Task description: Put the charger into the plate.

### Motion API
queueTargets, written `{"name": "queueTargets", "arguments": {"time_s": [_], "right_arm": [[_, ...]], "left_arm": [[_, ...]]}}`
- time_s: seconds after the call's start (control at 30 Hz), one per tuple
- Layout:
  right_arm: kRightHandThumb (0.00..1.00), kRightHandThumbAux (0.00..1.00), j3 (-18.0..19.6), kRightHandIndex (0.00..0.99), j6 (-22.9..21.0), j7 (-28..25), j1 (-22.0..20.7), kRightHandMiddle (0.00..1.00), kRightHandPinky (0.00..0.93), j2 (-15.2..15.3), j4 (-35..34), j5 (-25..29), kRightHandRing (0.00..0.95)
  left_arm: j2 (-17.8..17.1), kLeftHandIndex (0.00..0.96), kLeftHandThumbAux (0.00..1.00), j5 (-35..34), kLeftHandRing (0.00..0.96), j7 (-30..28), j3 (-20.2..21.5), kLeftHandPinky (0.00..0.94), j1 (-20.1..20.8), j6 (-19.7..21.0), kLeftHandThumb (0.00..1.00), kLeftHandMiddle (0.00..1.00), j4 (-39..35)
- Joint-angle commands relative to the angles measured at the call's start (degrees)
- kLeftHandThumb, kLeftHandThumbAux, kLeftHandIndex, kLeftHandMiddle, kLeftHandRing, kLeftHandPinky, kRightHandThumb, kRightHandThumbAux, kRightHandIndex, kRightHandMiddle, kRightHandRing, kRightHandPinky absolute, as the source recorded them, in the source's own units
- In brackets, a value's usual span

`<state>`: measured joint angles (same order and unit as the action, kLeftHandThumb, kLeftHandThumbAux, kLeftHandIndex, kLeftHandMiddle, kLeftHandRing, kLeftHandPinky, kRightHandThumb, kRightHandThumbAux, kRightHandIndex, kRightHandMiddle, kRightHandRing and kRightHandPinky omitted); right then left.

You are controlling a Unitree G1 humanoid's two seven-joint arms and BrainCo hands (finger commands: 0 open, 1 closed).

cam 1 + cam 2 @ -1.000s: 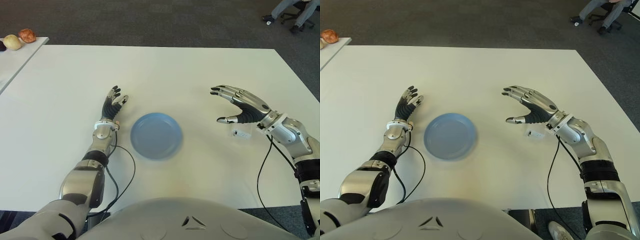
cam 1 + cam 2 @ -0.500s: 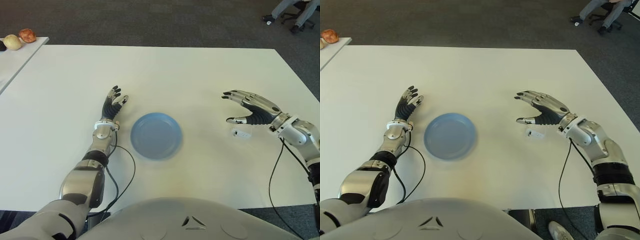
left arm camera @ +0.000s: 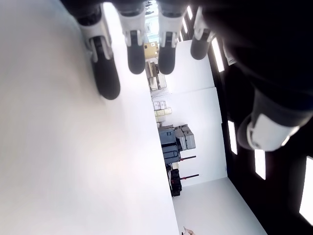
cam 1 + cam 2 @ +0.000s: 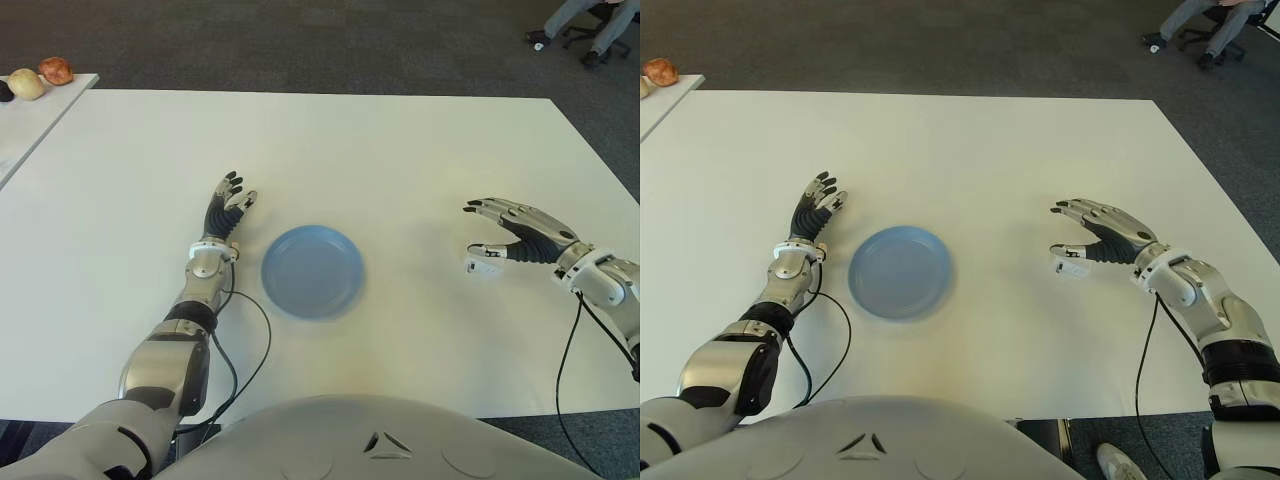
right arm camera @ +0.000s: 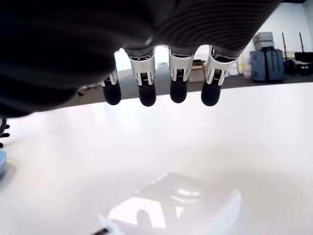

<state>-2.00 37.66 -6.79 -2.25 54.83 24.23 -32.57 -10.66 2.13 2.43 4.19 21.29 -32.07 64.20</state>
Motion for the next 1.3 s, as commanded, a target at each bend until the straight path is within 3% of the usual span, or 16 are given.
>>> {"name": "queueTargets", "arguments": {"time_s": [0.03, 0.97, 1.3], "right_arm": [[0.295, 0.142, 0.57, 0.000, -2.89, 0.97, 2.29, 0.000, 0.000, 0.49, -0.37, -1.00, 0.000], [0.366, 0.130, 0.82, 0.000, -10.62, 5.63, 6.81, 0.000, 0.000, -0.55, -2.64, -2.02, 0.000], [0.388, 0.129, -0.87, 0.000, -12.50, 7.37, 5.99, 0.000, 0.000, -1.82, -1.19, -3.42, 0.000]], "left_arm": [[0.82, 0.067, 0.557, 0.40, 0.137, -1.51, -0.31, 0.139, -4.54, 4.78, 0.000, 0.144, 4.29], [0.86, 0.063, 0.543, 0.74, 0.134, -1.43, -0.79, 0.132, -4.74, 4.72, 0.000, 0.141, 3.73], [0.82, 0.071, 0.548, 0.61, 0.138, -1.50, -0.66, 0.146, -4.69, 4.76, 0.000, 0.144, 3.93]]}}
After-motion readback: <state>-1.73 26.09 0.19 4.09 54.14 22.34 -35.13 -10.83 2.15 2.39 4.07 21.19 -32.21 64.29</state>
